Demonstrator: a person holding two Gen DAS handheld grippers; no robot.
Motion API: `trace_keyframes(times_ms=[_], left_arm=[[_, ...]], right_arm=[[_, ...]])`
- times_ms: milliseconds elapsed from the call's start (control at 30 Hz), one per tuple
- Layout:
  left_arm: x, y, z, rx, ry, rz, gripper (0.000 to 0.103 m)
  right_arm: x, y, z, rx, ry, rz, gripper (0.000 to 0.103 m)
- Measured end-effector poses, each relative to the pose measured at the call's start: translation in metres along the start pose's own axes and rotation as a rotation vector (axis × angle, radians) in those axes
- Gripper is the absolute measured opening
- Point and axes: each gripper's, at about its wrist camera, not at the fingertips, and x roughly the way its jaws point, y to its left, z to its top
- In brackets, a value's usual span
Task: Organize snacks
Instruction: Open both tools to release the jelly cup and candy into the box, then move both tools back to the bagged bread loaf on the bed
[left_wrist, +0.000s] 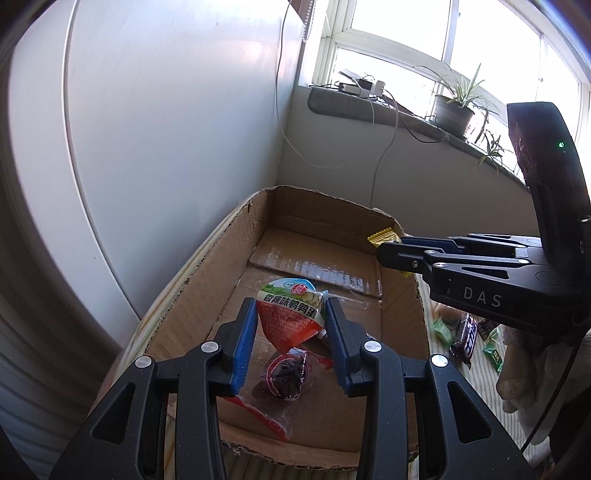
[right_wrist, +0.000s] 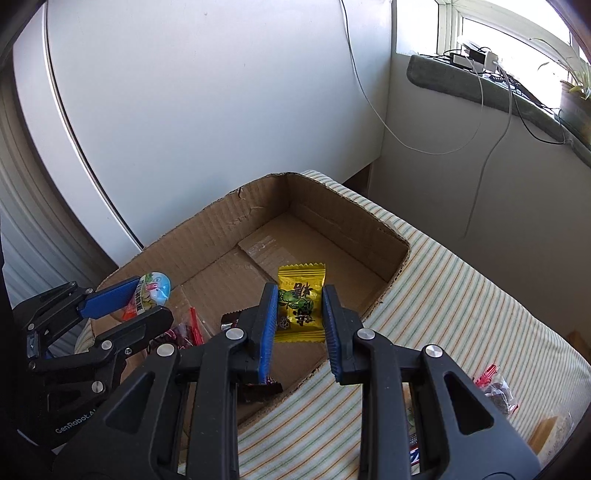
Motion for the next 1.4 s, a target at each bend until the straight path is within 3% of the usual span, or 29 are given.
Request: trace_keyframes(times_ms=[233,267,300,333,367,500,600,1000,1400], left_arm=[[0.002,0.002,0.001,-0.012,0.003,0.012,0.04],[0.001,0.003,0.001,-0.013,0.002,0.015,0.045],[0.001,0.003,0.001,-0.016,0.001,0.018,0.052],[0.0,0.003,0.001,-0.018,-0.003,0.023,0.064],[-0.001,0.003,0.001,-0.019,-0.009,0.026,0.067],[-0.004,0.004,0.0,-0.017,-0.015,0.031,0.067],[-0.007,0.003,0.0,-0.018,-0.018,0.03,0.067],[-0.016,-0.019,0.0,0.006,-0.031,-0.007,0.067],[-0.009,-0.064,-0.002,0.025,0.005,-0.129,0.067]], right_arm=[[0.005,0.004,0.0,-0.012,0.008,0.002,0.026],[0.005,0.004,0.0,-0.013,0.008,0.001,0.032],[0.005,0.005,0.0,-0.015,0.005,-0.003,0.046],[0.004,0.005,0.0,-0.018,-0.002,-0.007,0.054],[0.001,0.006,0.0,-0.02,-0.013,-0.011,0.064],[-0.006,0.005,0.0,-0.016,-0.025,-0.021,0.065],[-0.011,0.005,-0.001,-0.014,-0.036,-0.027,0.079],[-0.043,-0.016,-0.016,0.033,-0.06,-0.055,0.085],[-0.087,-0.075,-0.056,0.143,-0.073,-0.125,0.086]])
